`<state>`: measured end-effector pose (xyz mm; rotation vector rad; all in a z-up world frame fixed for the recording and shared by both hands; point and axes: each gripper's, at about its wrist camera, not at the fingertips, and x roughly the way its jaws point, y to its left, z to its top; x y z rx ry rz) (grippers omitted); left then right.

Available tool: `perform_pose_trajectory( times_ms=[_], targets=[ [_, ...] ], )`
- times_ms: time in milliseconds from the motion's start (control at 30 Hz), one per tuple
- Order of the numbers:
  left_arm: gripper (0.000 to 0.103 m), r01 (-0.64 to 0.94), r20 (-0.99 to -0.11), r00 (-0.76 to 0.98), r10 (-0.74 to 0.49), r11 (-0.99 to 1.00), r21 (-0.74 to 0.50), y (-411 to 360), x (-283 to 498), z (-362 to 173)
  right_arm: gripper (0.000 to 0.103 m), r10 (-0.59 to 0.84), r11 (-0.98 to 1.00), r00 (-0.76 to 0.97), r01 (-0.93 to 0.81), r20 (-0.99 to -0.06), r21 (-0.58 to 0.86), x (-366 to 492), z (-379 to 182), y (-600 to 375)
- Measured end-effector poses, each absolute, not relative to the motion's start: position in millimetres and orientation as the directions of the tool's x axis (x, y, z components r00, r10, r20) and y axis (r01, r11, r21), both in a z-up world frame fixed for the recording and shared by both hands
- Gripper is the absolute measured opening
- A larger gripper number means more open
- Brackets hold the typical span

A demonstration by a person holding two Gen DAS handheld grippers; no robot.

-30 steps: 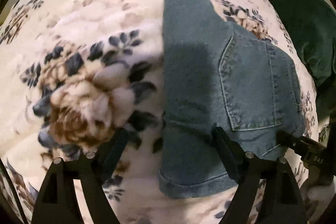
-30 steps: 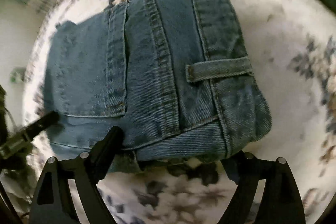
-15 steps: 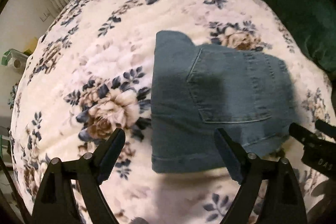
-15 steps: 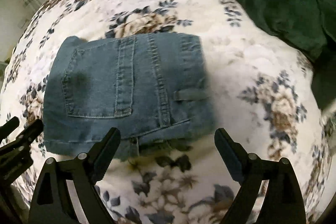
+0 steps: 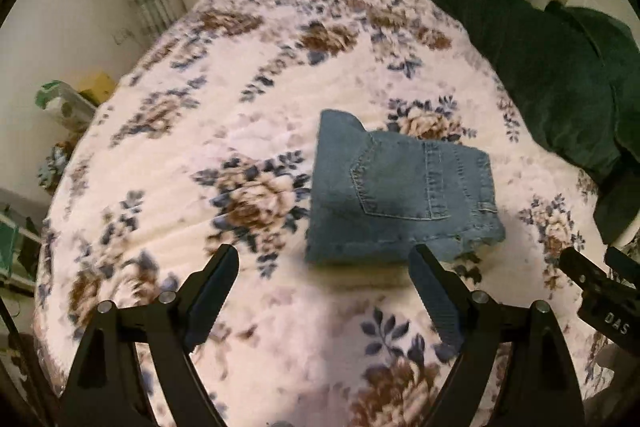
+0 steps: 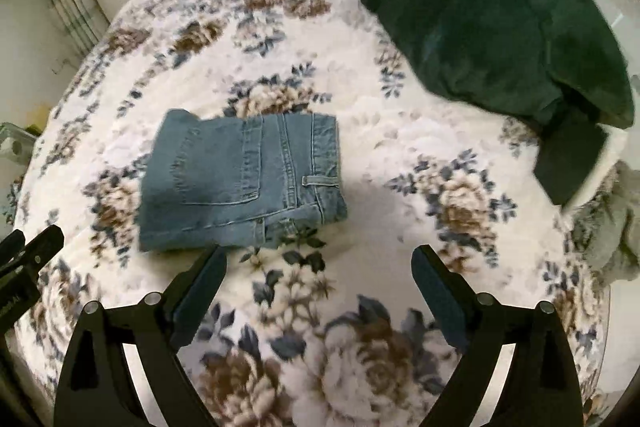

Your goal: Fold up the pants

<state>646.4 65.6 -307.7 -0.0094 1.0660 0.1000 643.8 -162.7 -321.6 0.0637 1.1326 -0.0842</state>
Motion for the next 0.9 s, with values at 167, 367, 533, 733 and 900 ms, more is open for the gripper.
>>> perform_pose_trajectory(
  times_ms=[167,367,533,733,900],
  targets=[
    [0.087,-0.11,-0.84,0.534,0.094,0.993,0.041,61,588,-243,0.096,-0.034,0.997,0.497,0.078,-0.867,0.006,576,-241,-169],
    [0.087,-0.107,-0.803,0.588,0.099,0.993,0.045,48,517,-167,0.096,-0.019,0.999,0.55,0.047,-0.835,0.008,502,-155,-171],
    [0.087,-0.114,-0.772,0.629,0.097,0.993,0.031,40,456,-107,0.096,-0.016,1.0,0.587,0.013,-0.81,-0.011,428,-78,-170],
    [0.087,-0.108,-0.748,0.659,0.078,0.994,0.008,38,386,-42,0.096,0.005,1.0,0.634,-0.01,-0.774,-0.001,346,10,-173],
    [0.087,-0.097,-0.712,0.695,0.102,0.994,0.047,40,338,4,0.096,0.006,0.999,0.657,-0.03,-0.754,-0.018,286,66,-172]
  ],
)
